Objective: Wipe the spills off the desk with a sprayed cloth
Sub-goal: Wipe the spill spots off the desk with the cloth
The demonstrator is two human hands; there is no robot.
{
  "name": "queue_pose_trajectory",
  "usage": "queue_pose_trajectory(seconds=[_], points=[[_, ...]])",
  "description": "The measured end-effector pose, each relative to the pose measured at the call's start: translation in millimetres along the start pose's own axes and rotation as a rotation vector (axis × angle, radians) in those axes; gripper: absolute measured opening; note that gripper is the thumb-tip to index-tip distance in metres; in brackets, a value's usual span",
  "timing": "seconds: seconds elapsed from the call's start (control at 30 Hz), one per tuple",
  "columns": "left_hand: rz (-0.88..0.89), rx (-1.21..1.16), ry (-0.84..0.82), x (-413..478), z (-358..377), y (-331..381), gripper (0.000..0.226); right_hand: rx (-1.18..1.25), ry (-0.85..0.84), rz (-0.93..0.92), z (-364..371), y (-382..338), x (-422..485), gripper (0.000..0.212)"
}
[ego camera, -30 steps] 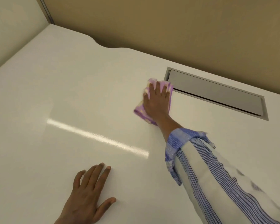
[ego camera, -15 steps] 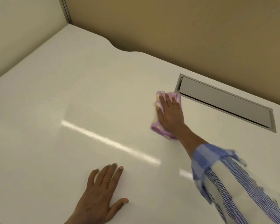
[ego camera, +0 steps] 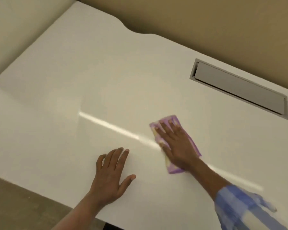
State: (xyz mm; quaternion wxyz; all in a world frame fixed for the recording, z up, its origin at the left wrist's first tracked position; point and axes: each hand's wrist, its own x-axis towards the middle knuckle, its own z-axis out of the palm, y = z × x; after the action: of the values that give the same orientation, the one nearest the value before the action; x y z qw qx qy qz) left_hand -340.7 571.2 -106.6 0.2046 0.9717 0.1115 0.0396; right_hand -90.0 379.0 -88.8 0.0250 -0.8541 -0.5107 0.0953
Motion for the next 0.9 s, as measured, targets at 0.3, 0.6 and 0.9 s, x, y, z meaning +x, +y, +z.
queue_pose_trajectory(seconds=[0.3,0.6,0.9], points=[[-0.127,0.068,0.009,-55,-2,-23,0.078,0.128,0.143,0.431,0,-80,88,0.065],[-0.059,0.101,-0.065,-77,12,11,0.078,0.119,0.031,-0.17,43,-132,-101,0.061],[0.058,0.111,-0.274,-67,41,103,0.082,0.052,0.14,0.567,13,10,-137,0.063]])
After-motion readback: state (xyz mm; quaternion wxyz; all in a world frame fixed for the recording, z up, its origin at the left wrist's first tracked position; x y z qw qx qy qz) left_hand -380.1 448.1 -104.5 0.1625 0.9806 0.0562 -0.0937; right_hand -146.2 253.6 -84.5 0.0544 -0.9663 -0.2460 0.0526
